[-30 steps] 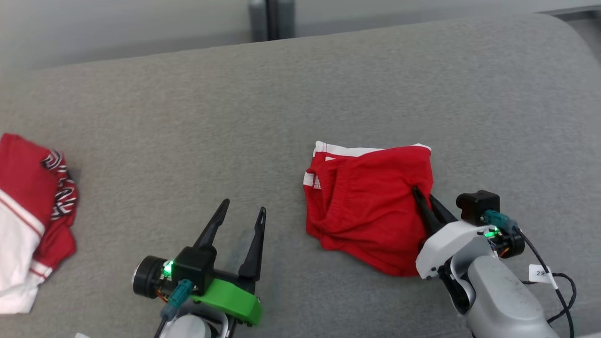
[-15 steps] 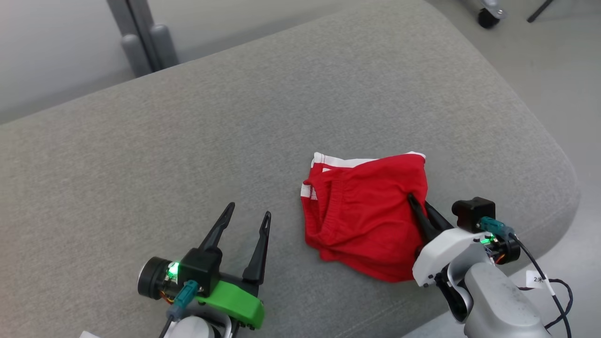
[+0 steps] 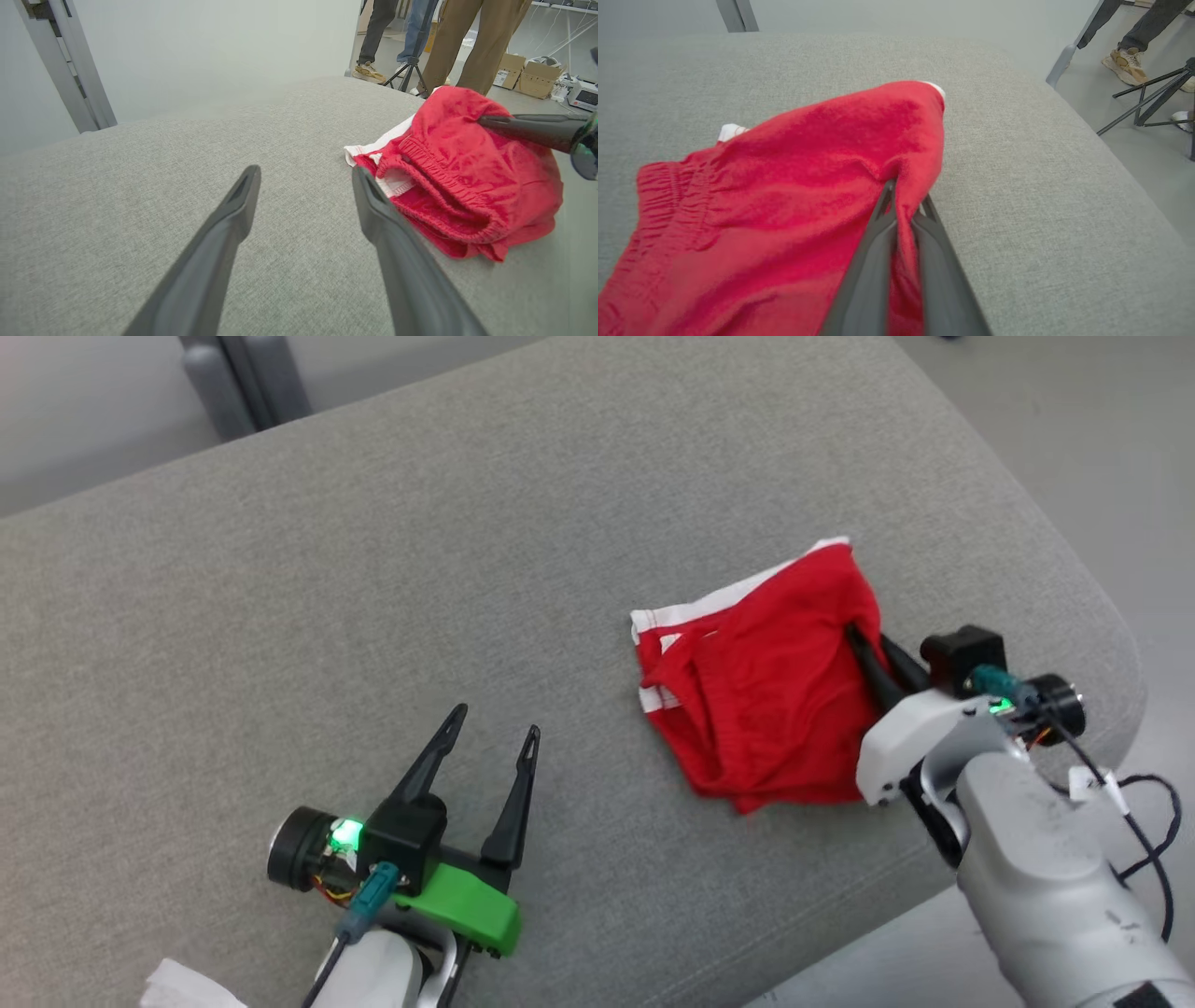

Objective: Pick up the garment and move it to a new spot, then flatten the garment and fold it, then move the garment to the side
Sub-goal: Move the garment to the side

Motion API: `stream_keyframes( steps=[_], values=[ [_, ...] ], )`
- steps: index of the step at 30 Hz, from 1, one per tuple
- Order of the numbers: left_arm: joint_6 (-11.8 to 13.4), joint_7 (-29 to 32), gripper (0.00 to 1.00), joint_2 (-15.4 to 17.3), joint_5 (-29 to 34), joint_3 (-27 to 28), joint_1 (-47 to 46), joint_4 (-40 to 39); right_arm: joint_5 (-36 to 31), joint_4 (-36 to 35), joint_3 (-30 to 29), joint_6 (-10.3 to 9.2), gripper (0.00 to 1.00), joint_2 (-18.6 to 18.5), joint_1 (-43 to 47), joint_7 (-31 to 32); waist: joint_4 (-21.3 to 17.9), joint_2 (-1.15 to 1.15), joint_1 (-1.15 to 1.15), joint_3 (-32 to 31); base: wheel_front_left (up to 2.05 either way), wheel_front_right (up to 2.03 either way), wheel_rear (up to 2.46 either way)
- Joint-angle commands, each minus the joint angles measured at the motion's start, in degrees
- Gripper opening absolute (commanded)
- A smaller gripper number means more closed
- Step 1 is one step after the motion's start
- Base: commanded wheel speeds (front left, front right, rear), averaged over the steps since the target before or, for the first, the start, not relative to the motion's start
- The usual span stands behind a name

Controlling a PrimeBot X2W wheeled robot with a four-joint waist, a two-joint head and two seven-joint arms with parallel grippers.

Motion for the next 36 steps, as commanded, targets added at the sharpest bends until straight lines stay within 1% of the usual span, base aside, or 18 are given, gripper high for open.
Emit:
stream_keyframes(
  steps=[1, 5, 9, 13, 17, 20, 21, 22, 23, 25, 28, 29, 30, 32, 36],
  values=[
    [-0.2, 0.0, 1.0, 0.9, 0.5, 0.4, -1.5, -0.3, -1.1, 0.9, -0.6, -0.09, 0.0, -1.1, -2.7, -0.1, 4.4, 0.0, 0.0, 4.7, 0.0, 0.0, 0.0],
    [-0.2, 0.0, 1.0, 2.0, 0.8, -0.4, -3.9, -1.1, -4.5, 4.6, -3.3, -0.09, 0.0, -4.7, -9.8, -0.1, 7.5, 0.0, 0.0, 9.2, 0.0, 0.0, 0.0],
    [-0.2, 0.0, 1.0, 3.4, 0.6, -1.8, -6.7, -2.0, -8.9, 9.0, -7.7, -0.09, 0.0, -8.8, -16.4, 0.2, 10.4, 0.0, 0.0, 13.4, 0.0, 0.0, 0.0],
    [-0.2, 0.0, 1.0, 4.2, 0.4, -2.5, -9.4, -2.9, -14.2, 12.1, -14.2, -0.09, 0.0, -14.3, -21.5, 1.0, 12.8, 0.0, 0.0, 16.8, 0.0, 0.0, 0.0],
    [-0.2, 0.0, 1.0, 4.5, 0.2, -2.3, -11.2, -3.6, -19.3, 12.8, -21.2, -0.09, 0.0, -17.7, -24.2, 2.3, 14.2, 0.0, 0.0, 18.9, 0.0, 0.0, 0.0],
    [-0.2, 0.0, 1.0, 4.7, 0.1, -2.2, -12.0, -3.7, -23.0, 12.0, -26.2, -0.09, 0.0, -19.4, -24.9, 2.9, 14.7, 0.0, 0.0, 19.8, 0.0, 0.0, 0.0],
    [-0.2, 0.0, 1.0, 4.7, 0.1, -2.1, -12.1, -3.7, -24.3, 11.5, -28.5, -0.09, 0.05, -19.5, -25.1, 2.9, 14.9, 0.0, 0.0, 20.0, 0.0, 0.0, 0.0],
    [-0.2, 0.0, 1.0, 4.7, 0.1, -2.1, -12.2, -3.7, -25.4, 11.1, -30.1, -0.09, 0.66, -19.5, -25.3, 2.8, 15.0, 0.0, 0.0, 20.0, 0.0, 0.0, 0.0],
    [-0.2, 0.0, 1.0, 4.7, 0.0, -2.0, -12.3, -3.6, -26.6, 10.6, -31.8, -0.09, 1.0, -19.3, -25.3, 2.8, 15.1, 0.0, 0.0, 20.0, 0.0, 0.0, 0.0],
    [-0.1, 0.0, 1.0, 4.5, -0.1, -1.6, -12.2, -3.3, -28.9, 9.4, -35.2, -0.09, 1.0, -18.5, -25.2, 2.3, 15.2, 0.0, 0.0, 19.4, 0.0, 0.0, 0.0],
    [-0.1, 0.0, 1.0, 4.2, -0.3, -1.1, -11.4, -2.9, -31.2, 7.4, -38.7, -0.09, 1.0, -17.1, -24.8, 1.1, 15.4, 0.0, 0.0, 17.9, 0.0, 0.0, 0.0],
    [-0.1, 0.0, 1.0, 3.9, -0.4, -0.9, -11.0, -3.0, -32.1, 6.7, -39.3, -0.09, 1.0, -16.4, -24.6, 0.7, 15.4, 0.0, 0.0, 17.2, 0.0, 0.0, 0.0],
    [-0.1, 0.0, 1.0, 3.4, -0.2, -0.4, -10.1, -2.9, -31.8, 5.0, -40.2, -0.09, 1.0, -14.1, -25.0, 0.2, 15.6, 0.0, 0.0, 15.7, 0.0, 0.0, 0.0],
    [-0.1, 0.0, 1.0, 3.0, -0.2, 0.4, -9.6, -2.9, -31.6, 3.4, -39.1, -0.09, 1.0, -12.1, -25.0, 0.0, 15.7, 0.0, 0.0, 14.4, 0.0, 0.0, 0.0],
    [-0.1, 0.0, 1.0, 2.2, 0.2, 2.8, -8.3, -2.4, -27.1, -4.5, -33.6, -0.09, 1.0, -7.1, -22.0, -0.1, 15.9, 0.0, 0.0, 11.0, 0.0, 0.0, 0.0]
  ],
)
